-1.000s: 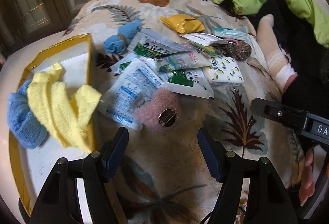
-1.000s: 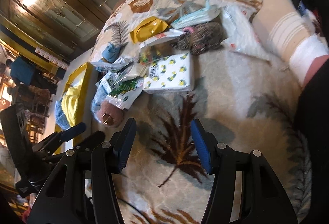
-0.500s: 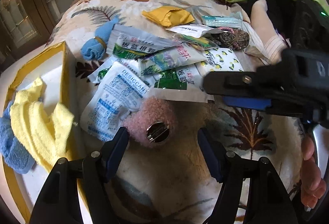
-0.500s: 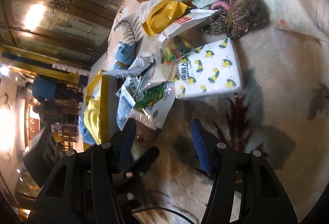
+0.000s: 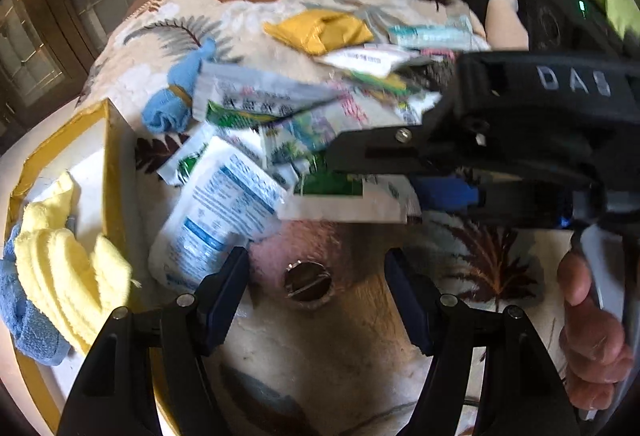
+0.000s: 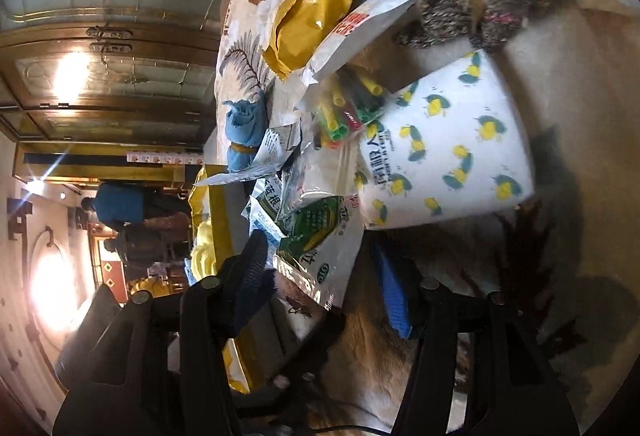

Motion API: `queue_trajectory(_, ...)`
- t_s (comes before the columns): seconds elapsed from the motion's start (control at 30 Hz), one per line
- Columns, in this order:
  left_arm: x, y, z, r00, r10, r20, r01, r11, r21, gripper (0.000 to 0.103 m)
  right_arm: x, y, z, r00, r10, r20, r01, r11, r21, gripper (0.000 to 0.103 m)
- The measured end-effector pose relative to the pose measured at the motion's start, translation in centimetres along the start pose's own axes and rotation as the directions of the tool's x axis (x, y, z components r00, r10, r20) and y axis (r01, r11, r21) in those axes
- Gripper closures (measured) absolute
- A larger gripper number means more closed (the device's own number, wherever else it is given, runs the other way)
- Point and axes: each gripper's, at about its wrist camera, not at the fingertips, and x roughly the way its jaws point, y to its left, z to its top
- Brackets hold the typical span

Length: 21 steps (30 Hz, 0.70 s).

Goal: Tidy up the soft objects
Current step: 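Grasp the pink fuzzy ball with the left gripper while the right gripper grasps a green-printed packet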

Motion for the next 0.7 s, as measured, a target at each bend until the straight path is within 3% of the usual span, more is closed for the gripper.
queue_trajectory(0.13, -0.2, -0.1, -0.3, 1.0, -0.026, 0.006, 0.026, 1.0, -0.001, 0.036, 0.5, 0.4, 0.1, 1.0, -0.008, -0.01, 0.008, 0.999, -0.034, 0.073)
queue_trajectory(0.17, -0.2, 0.0, -0.5, 0.999, -0.033, 0.001, 0.033, 0.999, -0.003, 0.041, 0.4, 0.6, 0.0, 1.0, -0.015, 0.003, 0.016, 0.999, -0.045, 0.074)
queue_trajectory(0.23, -0.2, 0.1, -0.8, 1.0, -0.017, -0.016, 0.017, 1.0, -0.003, 0.059, 0.1, 0.7, 0.1, 1.0, -0.008, 0.012, 0.008, 0.999, -0.049, 0.077)
queue_trajectory(0.3, -0.4, 0.3, -1.1, 1.0, -0.028, -0.012, 0.028, 1.0, -0.009, 0.064, -0.1, 0.7, 0.2, 1.0, -0.005, 0.018, 0.006, 0.999, -0.052, 0.078)
queue_trajectory(0.7, -2.7, 0.3, -2.5, 0.998, -0.057, 0.02, 0.058, 0.997, -0.058, 0.068, -2.3, 0.7, -0.9, 0.999, 0.024, 0.027, -0.022, 0.996, -0.091, 0.082)
